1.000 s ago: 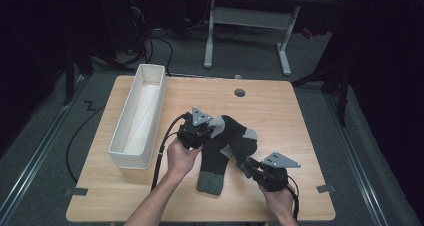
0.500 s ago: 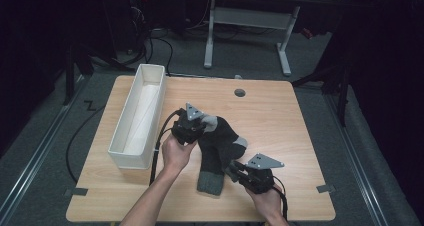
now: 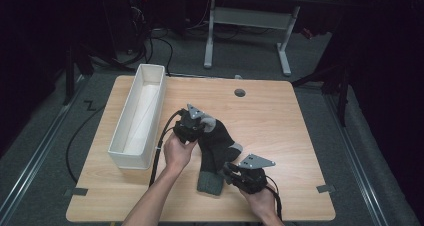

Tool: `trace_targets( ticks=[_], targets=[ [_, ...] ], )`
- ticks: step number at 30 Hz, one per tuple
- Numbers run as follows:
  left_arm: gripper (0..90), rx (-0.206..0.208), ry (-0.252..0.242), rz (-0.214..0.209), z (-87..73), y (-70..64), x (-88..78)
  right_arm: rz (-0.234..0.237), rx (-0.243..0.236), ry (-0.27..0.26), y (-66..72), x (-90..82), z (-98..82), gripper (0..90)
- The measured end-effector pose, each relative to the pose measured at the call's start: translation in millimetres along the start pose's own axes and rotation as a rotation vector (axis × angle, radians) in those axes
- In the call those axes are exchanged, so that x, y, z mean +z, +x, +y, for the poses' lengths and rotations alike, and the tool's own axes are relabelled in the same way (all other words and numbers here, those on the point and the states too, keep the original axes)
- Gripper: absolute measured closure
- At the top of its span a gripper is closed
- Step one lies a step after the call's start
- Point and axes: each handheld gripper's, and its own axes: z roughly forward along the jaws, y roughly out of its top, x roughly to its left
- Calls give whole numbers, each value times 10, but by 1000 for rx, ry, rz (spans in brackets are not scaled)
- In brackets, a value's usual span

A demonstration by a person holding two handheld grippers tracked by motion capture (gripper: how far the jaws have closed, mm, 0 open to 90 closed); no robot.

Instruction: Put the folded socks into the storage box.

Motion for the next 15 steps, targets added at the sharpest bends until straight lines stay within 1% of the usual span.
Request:
trace_targets(
  ticks=[4, 5, 6, 7, 8, 9, 10, 11, 12, 13, 15],
  targets=[
    [780, -17, 10, 23, -65, 59, 67, 5, 10, 5, -16, 28, -17, 727],
    [745, -21, 12, 32, -89, 84, 91, 4, 10, 9, -19, 38, -20, 703],
    [721, -21, 12, 32, -89, 84, 91, 4, 10, 9, -19, 38, -20, 703],
    [672, -23, 24, 42, -117, 103, 119, 4, 9, 11, -25, 51, -25, 665],
    [643, -23, 24, 42, -117, 103, 119, 4, 9, 11, -25, 51, -25, 665],
    [643, -17, 32, 50, -136, 111, 132, 4, 10, 9, -25, 52, -28, 652],
    [606, -12, 36, 56, -154, 117, 142, 5, 12, 6, -25, 53, -31, 634],
    [545, -4, 50, 67, -187, 125, 160, 2, 12, 1, -22, 45, -33, 600],
    [521, -4, 50, 67, -187, 125, 160, 2, 12, 1, -22, 45, -33, 600],
    [498, -2, 49, 73, -204, 125, 167, -4, 6, -11, -23, 29, -31, 570],
    [460, -7, 46, 75, -201, 134, 160, -11, 7, -21, -30, 1, -20, 552]
  ],
)
